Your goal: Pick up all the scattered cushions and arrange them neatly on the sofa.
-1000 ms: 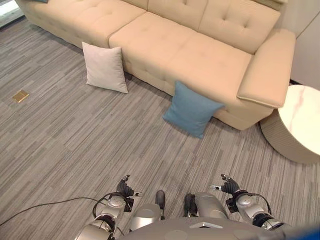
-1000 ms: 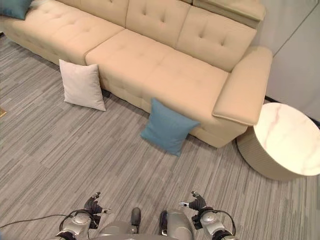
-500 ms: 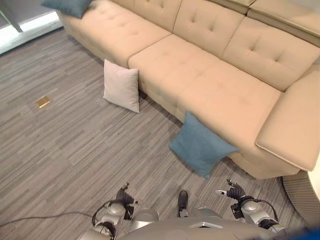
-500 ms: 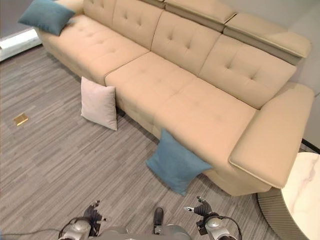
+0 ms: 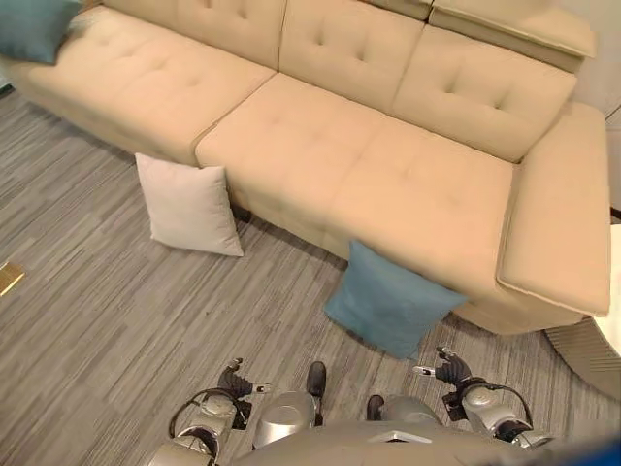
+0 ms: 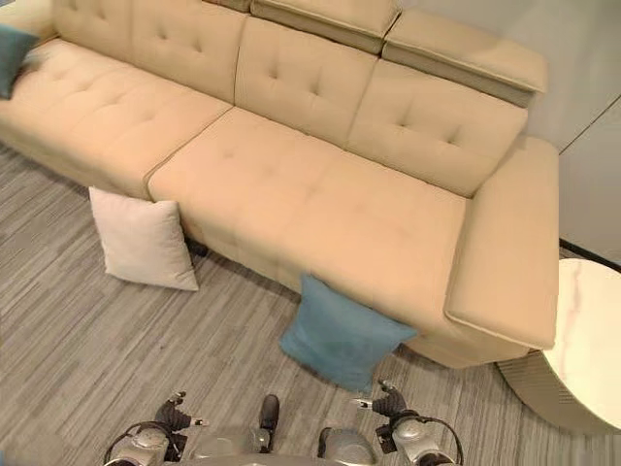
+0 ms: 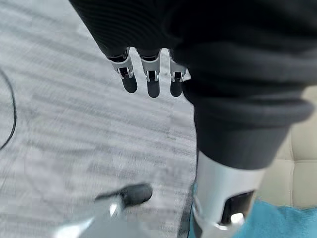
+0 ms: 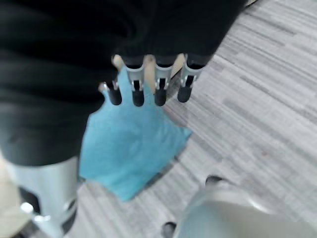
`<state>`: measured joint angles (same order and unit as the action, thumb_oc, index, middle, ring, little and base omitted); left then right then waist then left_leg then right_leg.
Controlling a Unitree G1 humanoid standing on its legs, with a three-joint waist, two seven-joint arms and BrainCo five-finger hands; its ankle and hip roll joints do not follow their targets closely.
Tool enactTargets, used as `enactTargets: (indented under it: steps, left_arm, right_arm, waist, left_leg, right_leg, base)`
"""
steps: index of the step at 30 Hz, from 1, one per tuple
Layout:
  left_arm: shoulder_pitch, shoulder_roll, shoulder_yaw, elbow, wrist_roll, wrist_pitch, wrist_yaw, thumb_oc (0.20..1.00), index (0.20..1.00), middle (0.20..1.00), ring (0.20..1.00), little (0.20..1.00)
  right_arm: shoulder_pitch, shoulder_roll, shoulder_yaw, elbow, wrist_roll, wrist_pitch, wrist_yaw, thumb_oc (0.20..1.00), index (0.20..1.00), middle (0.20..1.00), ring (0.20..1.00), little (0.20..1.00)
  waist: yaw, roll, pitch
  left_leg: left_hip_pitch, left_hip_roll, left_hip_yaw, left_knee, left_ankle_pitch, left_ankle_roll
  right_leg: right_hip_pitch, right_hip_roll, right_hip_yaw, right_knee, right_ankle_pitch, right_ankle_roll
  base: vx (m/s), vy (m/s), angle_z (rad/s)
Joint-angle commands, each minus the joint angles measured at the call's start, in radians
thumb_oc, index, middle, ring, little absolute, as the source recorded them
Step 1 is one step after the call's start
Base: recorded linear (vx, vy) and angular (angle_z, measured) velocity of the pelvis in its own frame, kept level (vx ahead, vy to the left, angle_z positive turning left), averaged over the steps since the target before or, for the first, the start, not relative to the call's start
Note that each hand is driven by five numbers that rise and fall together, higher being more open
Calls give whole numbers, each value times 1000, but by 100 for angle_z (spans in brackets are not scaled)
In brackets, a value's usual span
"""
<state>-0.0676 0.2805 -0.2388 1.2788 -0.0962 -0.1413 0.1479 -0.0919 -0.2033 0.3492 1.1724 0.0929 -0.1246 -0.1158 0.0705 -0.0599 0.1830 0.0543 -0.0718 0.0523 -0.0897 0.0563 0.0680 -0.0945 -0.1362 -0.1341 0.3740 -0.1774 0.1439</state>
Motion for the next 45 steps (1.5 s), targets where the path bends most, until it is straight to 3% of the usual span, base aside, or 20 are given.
enactTargets:
  steps: [1,2,4,10,12,13,15,18,19,20,22,34,37,39,43,45]
  left_arm:
    - [-2,-14,12,-8,11,-12,-19,1000,1000,1000,1000,1000]
    - [0,-12,18,-9,8,-11,-21,1000,1000,1000,1000,1000]
    - [1,-14,21,-7,11,-9,-23,1000,1000,1000,1000,1000]
    - [-5,-25,-2,-13,37,-13,-30,1000,1000,1000,1000,1000]
    - [-11,-32,-16,-17,39,-13,-32,1000,1000,1000,1000,1000]
    - [-25,-37,-31,-26,32,-11,-31,1000,1000,1000,1000,1000]
    - [-42,-44,-46,-29,25,-12,-29,1000,1000,1000,1000,1000]
    - [-50,-51,-50,-36,7,-14,-22,1000,1000,1000,1000,1000]
    - [-53,-51,-53,-38,7,-14,-22,1000,1000,1000,1000,1000]
    - [-59,-52,-59,-43,-2,-17,-18,1000,1000,1000,1000,1000]
    - [-54,-53,-55,-42,-12,-18,-16,1000,1000,1000,1000,1000]
    - [-40,-7,26,-45,-66,-32,8,1000,1000,1000,1000,1000]
    - [-76,-9,47,-73,-156,-60,43,1000,1000,1000,1000,1000]
    - [-148,-9,27,-138,-255,-103,83,1000,1000,1000,1000,1000]
    - [-223,11,-4,-226,-287,-138,144,1000,1000,1000,1000,1000]
    - [-308,20,-29,-290,-293,-160,207,1000,1000,1000,1000,1000]
  right_arm:
    - [-30,-46,9,-16,-29,-5,-4,1000,1000,1000,1000,1000]
    - [-37,-48,12,-16,-37,-2,-6,1000,1000,1000,1000,1000]
    - [-41,-51,15,-18,-42,-1,-8,1000,1000,1000,1000,1000]
    - [-26,-68,11,-24,-32,-10,-7,1000,1000,1000,1000,1000]
    - [-24,-73,0,-26,-9,-19,-9,1000,1000,1000,1000,1000]
    - [-33,-81,-4,-25,12,-19,-9,1000,1000,1000,1000,1000]
    - [-46,-91,-4,-30,31,-23,-13,1000,1000,1000,1000,1000]
    - [-39,-98,-6,-23,33,-25,-18,1000,1000,1000,1000,1000]
    - [-39,-98,-6,-22,33,-25,-19,1000,1000,1000,1000,1000]
    - [-40,-96,-1,-17,30,-24,-25,1000,1000,1000,1000,1000]
    - [-40,-96,3,-14,25,-23,-23,1000,1000,1000,1000,1000]
    - [-47,-62,-18,-28,17,-21,-52,1000,1000,1000,1000,1000]
    - [-92,-69,-45,-51,38,-38,-112,1000,1000,1000,1000,1000]
    - [-158,-80,-45,-93,62,-52,-170,1000,1000,1000,1000,1000]
    - [-220,-91,-51,-160,78,-68,-242,1000,1000,1000,1000,1000]
    - [-274,-90,-70,-220,101,-97,-327,1000,1000,1000,1000,1000]
  waist:
    - [36,-13,16]
    - [43,-10,14]
    - [44,-7,13]
    - [16,-8,10]
    - [5,-10,6]
    - [-1,-10,26]
    - [-4,-12,44]
    - [-8,-15,43]
    - [-6,-16,44]
    - [8,-12,51]
    - [18,-10,49]
    - [60,-32,48]
    - [53,-29,88]
    - [36,-19,150]
    - [21,-12,185]
    - [1,-4,204]
  left_leg:
    - [-27,36,-67,104,-138,-41]
    - [-11,40,-48,88,-142,-41]
    - [6,45,-38,77,-145,-43]
    - [32,60,-42,114,-179,-74]
    - [8,81,-40,178,-182,-106]
    - [-43,89,-43,277,-162,-128]
    - [-92,93,-55,354,-147,-137]
    - [-118,101,-57,285,-156,-130]
    - [-126,102,-56,264,-146,-130]
    - [-168,102,-87,217,-102,-135]
    - [-173,91,-116,212,-97,-136]
    - [-141,56,-58,207,-152,-68]
    - [-212,57,-49,222,-145,-70]
    - [-347,60,-49,270,-130,-79]
    - [-497,70,-47,337,-122,-84]
    - [-634,72,-53,395,-118,-86]
  right_leg:
    - [62,11,-93,-219,184,-5]
    - [52,-2,-154,-259,204,-4]
    - [41,-9,-190,-292,223,-2]
    - [72,27,-171,-348,212,-31]
    - [98,50,-162,-377,193,-51]
    - [107,54,-157,-378,184,-67]
    - [118,62,-150,-381,169,-86]
    - [140,63,-146,-411,161,-78]
    - [143,62,-144,-413,161,-76]
    - [156,69,-128,-420,154,-73]
    - [161,71,-109,-419,145,-69]
    - [105,6,-72,-325,150,-21]
    - [31,0,-69,-314,164,-23]
    - [-111,-11,-66,-264,183,-31]
    - [-266,-22,-70,-198,190,-36]
    - [-404,-36,-63,-142,190,-39]
  base:
    - [66,6,-92]
    - [92,-14,-37]
    - [93,-34,-69]
    - [148,-164,-17]
    - [101,-265,21]
    - [-4,-172,48]
    - [23,-124,35]
    - [99,-6,-8]
    - [145,107,-5]
    - [154,141,5]
    - [136,151,-14]
    - [73,141,-26]
    - [-173,12,-6]
    - [-373,15,-5]
    - [-184,14,-5]
    - [-148,39,-9]
